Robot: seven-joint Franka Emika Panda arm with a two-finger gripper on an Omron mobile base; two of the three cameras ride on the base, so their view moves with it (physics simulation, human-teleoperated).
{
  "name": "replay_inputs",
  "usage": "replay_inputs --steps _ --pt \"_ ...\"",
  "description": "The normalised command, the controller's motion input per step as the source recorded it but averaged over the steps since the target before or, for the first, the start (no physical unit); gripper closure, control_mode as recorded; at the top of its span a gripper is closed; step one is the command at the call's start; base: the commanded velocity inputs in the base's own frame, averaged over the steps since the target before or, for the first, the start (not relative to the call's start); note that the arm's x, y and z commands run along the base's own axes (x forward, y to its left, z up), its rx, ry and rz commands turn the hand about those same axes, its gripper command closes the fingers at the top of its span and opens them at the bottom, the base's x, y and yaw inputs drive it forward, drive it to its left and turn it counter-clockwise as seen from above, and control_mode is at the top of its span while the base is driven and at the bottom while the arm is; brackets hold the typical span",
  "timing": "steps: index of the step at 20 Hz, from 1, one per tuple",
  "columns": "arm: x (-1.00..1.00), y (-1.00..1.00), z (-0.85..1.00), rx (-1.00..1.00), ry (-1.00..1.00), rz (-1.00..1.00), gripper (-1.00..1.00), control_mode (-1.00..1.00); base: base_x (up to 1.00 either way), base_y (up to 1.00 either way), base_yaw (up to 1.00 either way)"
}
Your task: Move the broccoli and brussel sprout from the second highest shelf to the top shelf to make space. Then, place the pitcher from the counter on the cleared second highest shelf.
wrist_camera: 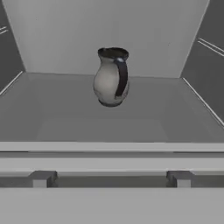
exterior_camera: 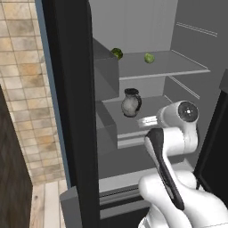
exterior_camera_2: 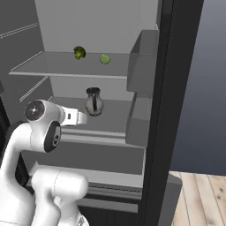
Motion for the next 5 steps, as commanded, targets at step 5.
replay_inputs --steps 5 --pt "-0.84 0.61 0.16 -0.06 0.00 0.06 -1.00 -1.00 0.00 0.00 0.00"
